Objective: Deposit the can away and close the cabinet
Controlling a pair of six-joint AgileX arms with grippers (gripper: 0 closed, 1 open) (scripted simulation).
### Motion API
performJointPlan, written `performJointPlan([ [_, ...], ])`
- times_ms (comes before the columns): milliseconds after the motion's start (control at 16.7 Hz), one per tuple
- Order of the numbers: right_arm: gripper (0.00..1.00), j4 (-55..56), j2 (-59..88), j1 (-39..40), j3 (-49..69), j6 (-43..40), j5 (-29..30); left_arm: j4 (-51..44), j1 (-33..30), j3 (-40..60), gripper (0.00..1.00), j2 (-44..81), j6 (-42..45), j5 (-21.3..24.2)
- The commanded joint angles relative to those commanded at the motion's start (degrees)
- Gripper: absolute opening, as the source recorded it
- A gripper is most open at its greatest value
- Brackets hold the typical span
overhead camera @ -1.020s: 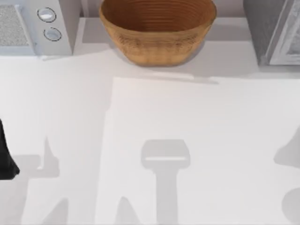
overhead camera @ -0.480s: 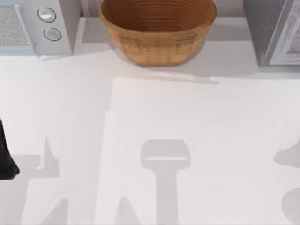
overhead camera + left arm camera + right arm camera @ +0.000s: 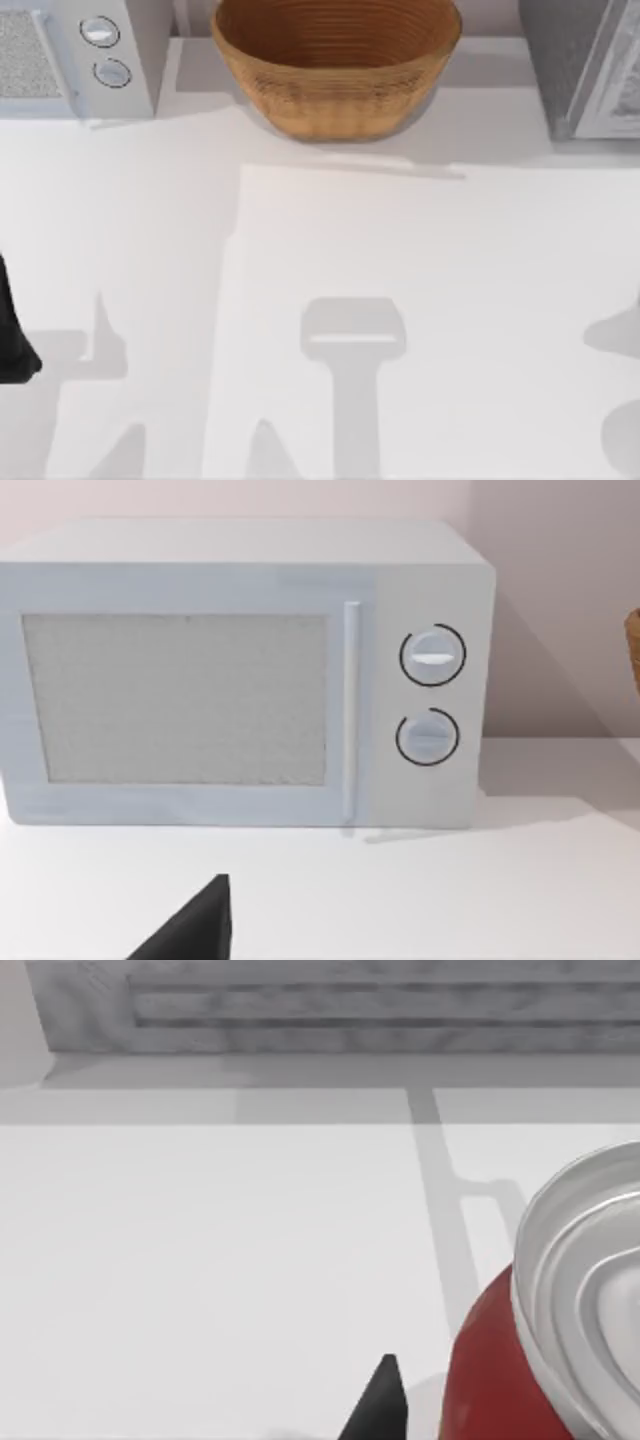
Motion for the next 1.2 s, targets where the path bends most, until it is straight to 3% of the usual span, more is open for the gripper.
performJointPlan([
  [360,0.0,-6.2,-5.9,0.0,1.3,0.2,-0.1,0.0,0.0,0.0,1.0,0.0,0.0,0.0],
  [900,0.0,-46.1,-36.1,0.1,8.0,0.0,-0.6,0.0,0.0,0.0,1.0,0.0,0.0,0.0],
  [1200,0.0,-58.2,-47.3,0.0,10.7,-0.1,-0.6,0.0,0.0,0.0,1.0,0.0,0.0,0.0],
])
